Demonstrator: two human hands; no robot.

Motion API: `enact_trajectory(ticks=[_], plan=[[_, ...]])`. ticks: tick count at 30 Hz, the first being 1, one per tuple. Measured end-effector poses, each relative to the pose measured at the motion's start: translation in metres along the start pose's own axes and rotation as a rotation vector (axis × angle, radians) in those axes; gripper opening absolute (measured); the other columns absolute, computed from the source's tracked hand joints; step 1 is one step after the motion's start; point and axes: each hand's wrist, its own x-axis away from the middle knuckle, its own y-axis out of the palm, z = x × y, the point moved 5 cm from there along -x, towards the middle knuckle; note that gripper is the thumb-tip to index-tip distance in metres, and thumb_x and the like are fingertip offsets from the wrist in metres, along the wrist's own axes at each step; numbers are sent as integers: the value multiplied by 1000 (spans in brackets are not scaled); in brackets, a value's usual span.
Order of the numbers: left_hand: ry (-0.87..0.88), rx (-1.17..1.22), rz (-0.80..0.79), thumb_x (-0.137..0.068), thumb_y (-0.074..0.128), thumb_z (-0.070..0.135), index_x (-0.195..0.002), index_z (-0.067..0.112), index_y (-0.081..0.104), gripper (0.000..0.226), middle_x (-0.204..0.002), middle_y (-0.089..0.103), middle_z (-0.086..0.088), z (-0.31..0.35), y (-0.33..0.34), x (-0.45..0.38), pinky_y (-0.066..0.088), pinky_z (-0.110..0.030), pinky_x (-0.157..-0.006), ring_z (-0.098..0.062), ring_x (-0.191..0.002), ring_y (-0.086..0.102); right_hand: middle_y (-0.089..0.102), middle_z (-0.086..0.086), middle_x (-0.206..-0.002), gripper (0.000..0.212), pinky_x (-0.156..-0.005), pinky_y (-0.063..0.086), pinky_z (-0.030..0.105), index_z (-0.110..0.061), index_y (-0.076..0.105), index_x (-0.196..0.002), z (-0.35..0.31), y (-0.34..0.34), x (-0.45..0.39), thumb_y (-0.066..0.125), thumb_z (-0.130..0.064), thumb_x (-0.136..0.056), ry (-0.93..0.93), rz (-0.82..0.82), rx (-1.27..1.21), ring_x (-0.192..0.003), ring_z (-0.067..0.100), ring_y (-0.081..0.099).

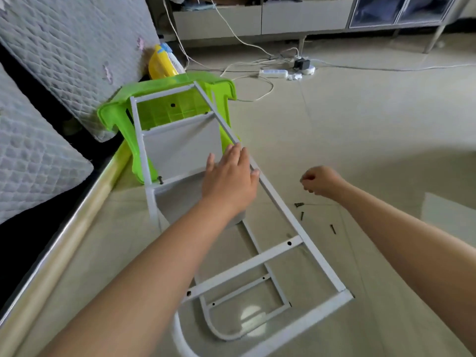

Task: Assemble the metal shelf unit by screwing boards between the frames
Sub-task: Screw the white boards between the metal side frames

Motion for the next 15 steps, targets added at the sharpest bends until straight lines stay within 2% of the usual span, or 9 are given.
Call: enact_trajectory(ticks=[3,6,9,11,13,15], plan=[[-14,12,4,-101,21,33,-148,10,10,54,-157,5,-3,3,4,-10,2,-40,-115,-14,-144,3,62,11,-114,35,-81,43,30,-1,60,-114,50,64,20,48,-26,-93,38,-332,395,-98,24,56],[1,11,10,-101,21,33,-148,10,12,54,-157,5,-3,0,4,-9,2,-35,-115,-13,-144,3,55,10,-125,39,-86,42,31,-5,52,-121,88,122,43,47,-31,-92,91,-505,523,-106,22,53],[9,10,22,-101,20,32,-148,9,13,53,-157,5,-3,-1,4,-9,2,-33,-115,-13,-144,4,52,8,-130,37,-97,43,32,-10,49,-128,107,154,55,47,-21,-92,179,-484,406,-117,23,51],[6,8,28,-101,20,31,-148,9,12,53,-157,5,-4,-2,4,-9,1,-33,-115,-13,-144,4,53,9,-129,34,-100,43,33,-8,52,-126,106,155,54,44,-15,-93,218,-450,351,-118,25,52],[9,9,23,-101,19,31,-148,8,10,53,-157,4,-4,-1,4,-7,-1,-33,-115,-13,-144,3,56,8,-119,27,-93,46,30,-6,56,-116,94,149,49,45,-14,-93,211,-458,353,-111,23,55],[12,11,20,-101,18,31,-149,8,9,54,-157,3,-4,0,5,-6,-1,-32,-115,-13,-144,2,52,3,-91,12,-74,44,26,-9,50,-86,77,134,39,42,-13,-93,183,-431,380,-91,20,53]])
